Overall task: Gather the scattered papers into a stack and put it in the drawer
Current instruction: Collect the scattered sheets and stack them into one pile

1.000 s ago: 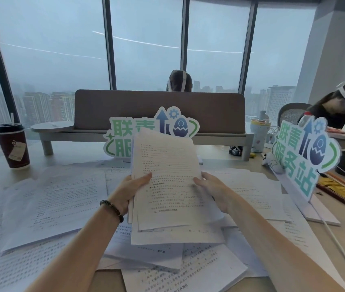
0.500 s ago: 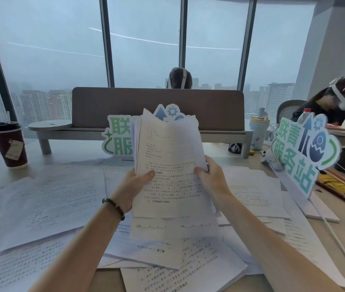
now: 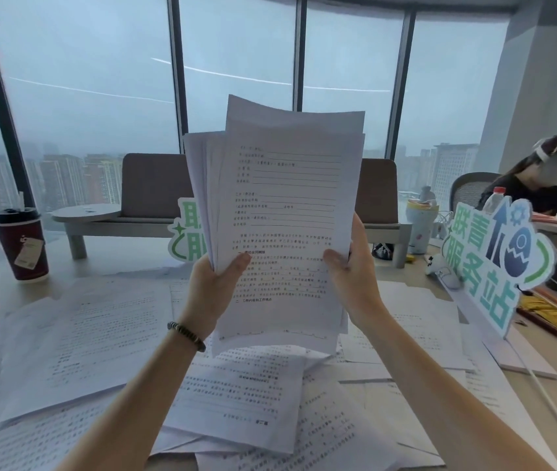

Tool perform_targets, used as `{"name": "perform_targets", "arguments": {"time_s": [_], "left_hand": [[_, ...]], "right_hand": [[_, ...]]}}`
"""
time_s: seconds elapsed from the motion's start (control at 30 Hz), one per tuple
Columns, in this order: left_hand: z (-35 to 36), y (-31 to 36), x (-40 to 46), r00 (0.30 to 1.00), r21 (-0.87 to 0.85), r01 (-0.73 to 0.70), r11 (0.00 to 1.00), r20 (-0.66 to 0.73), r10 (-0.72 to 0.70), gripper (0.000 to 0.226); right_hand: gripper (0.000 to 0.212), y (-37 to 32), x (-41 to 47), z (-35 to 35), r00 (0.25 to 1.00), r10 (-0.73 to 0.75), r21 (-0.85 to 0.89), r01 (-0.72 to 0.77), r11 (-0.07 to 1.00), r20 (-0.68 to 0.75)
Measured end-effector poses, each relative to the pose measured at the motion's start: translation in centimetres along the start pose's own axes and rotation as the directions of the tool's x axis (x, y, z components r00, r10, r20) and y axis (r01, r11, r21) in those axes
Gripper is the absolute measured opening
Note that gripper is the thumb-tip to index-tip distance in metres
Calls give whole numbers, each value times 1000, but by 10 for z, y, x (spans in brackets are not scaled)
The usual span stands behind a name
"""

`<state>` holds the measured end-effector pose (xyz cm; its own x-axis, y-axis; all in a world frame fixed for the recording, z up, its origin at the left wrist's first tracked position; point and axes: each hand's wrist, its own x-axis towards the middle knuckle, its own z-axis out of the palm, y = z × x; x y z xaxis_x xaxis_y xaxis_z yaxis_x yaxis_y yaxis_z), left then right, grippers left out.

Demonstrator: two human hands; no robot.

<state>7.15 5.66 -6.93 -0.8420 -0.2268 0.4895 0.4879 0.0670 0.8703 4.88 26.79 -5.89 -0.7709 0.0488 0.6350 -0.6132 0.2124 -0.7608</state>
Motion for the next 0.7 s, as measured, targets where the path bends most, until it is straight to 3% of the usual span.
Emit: {"name": "perform_targets", "arguments": {"time_s": [0.1, 0.27, 0.6, 0.7], "left_hand": [[-2, -2, -4, 998, -66, 21, 998, 63, -17, 12], [-8, 0, -8, 985, -172, 99, 980, 160, -71, 36], [-14, -2, -9, 970, -173, 157, 972, 211, -119, 34], [-13, -9, -14, 971, -128, 183, 975, 182, -158, 31]], "right_hand": [[73, 0, -3, 0, 1000, -5, 38, 4, 999, 21], [84, -2, -6, -1, 996, 58, 91, -64, 994, 68], [85, -5, 5, -7, 999, 9, 136, -14, 991, 36], [82, 4, -1, -5, 997, 60, 208, -68, 976, 42]]}}
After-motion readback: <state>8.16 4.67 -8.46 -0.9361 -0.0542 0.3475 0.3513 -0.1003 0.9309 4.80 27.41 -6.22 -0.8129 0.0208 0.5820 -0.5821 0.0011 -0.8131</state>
